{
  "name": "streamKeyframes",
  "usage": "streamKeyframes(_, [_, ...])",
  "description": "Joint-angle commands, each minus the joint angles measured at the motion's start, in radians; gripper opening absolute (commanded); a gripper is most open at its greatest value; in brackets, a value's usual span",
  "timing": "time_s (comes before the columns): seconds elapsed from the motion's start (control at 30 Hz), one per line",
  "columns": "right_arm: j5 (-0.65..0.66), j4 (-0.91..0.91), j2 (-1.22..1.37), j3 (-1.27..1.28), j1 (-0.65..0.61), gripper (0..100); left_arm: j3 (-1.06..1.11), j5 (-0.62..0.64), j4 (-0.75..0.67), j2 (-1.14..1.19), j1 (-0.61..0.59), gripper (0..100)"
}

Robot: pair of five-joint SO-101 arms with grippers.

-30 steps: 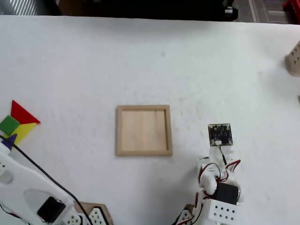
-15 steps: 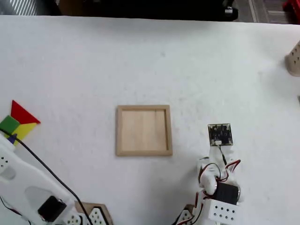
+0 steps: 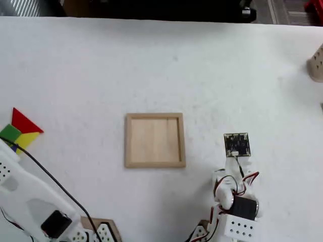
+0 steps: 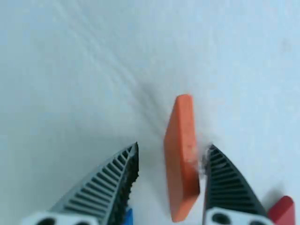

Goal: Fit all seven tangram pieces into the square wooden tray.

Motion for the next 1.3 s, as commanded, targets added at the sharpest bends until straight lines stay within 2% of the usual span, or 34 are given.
streamKeyframes(0.0, [0.014,-0.021,-0.001,0.008,0.002,1.7,-0.014,-0.011,-0.015,0.021,0.022,23])
streamKeyframes(0.13, [0.014,-0.021,-0.001,0.008,0.002,1.7,-0.015,-0.031,0.103,-0.025,0.027,23])
streamKeyframes(0.27, [0.014,-0.021,-0.001,0.008,0.002,1.7,-0.014,-0.098,0.272,-0.131,0.05,23])
streamKeyframes(0.37, [0.014,-0.021,-0.001,0.008,0.002,1.7,-0.009,-0.104,0.399,-0.182,0.07,22])
streamKeyframes(0.47, [0.014,-0.021,-0.001,0.008,0.002,1.7,-0.014,-0.104,0.462,-0.189,0.084,22])
streamKeyframes(0.83, [0.014,-0.021,-0.001,0.008,0.002,1.7,-0.064,-0.08,0.393,-0.188,0.031,22])
streamKeyframes(1.0, [0.014,-0.021,-0.001,0.008,0.002,1.7,-0.084,0.015,0.284,-0.176,0.002,22])
streamKeyframes(1.27, [0.014,-0.021,-0.001,0.008,0.004,1.7,-0.097,0.026,0.13,-0.021,0.027,22])
